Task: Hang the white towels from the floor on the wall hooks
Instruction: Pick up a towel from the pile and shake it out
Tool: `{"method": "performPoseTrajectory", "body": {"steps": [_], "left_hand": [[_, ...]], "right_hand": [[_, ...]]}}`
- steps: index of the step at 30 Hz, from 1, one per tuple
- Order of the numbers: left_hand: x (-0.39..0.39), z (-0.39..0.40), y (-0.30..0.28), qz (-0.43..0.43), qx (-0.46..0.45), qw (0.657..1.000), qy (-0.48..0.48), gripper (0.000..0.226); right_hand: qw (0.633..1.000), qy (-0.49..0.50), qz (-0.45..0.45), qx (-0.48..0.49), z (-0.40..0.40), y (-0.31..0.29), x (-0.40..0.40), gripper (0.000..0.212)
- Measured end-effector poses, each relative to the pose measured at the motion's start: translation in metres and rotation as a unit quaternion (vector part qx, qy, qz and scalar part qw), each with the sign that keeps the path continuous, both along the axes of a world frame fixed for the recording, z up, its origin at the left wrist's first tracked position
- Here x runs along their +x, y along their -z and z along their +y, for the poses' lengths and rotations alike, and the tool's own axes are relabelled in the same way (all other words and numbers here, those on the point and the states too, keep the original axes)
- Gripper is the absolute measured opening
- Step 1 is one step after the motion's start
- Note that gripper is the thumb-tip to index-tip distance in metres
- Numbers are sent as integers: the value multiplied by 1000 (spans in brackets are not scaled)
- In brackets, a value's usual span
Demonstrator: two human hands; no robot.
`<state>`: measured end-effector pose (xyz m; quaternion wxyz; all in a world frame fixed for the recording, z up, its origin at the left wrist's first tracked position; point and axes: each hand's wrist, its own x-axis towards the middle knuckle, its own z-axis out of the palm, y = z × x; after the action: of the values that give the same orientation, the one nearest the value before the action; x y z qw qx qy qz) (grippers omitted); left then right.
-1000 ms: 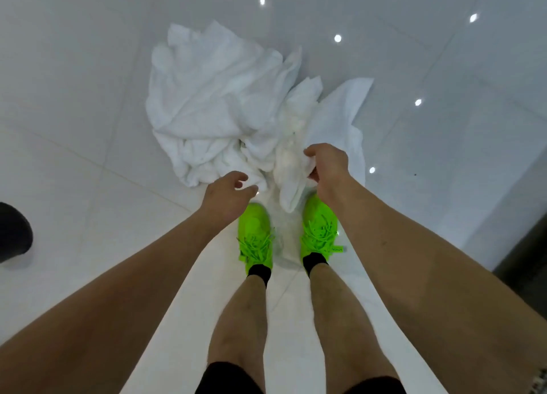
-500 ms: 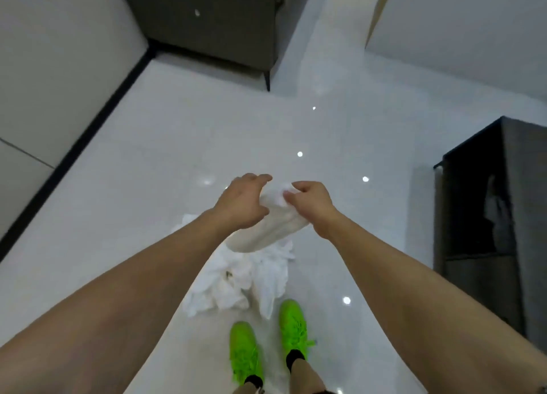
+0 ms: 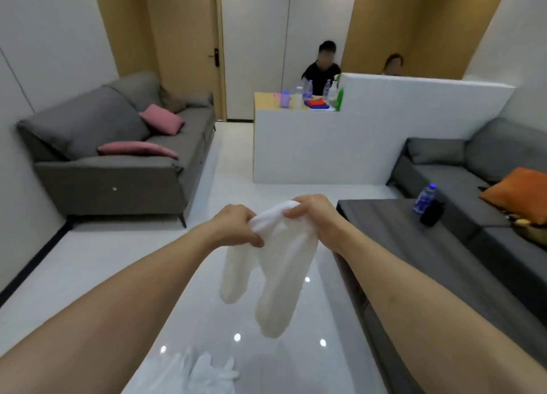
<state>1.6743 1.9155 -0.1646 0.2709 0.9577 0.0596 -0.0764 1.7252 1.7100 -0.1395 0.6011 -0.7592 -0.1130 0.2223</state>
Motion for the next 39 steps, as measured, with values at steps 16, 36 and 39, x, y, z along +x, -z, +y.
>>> {"method": "performPoseTrajectory", "body": {"steps": [16,36,39], "left_hand": [[-31,-458,-82,-193,-55,962,185,44],[102,-749,-76,-183,-151,921,308,19],[138,-776,-86,-184,-141,922,309,12]], "right_hand": [[990,125,-30,53,-424,-33,-104,23],[942,322,-96,-20,-699,-41,-16,81],[945,294,-103,-94,-726,-52,18,52]]}}
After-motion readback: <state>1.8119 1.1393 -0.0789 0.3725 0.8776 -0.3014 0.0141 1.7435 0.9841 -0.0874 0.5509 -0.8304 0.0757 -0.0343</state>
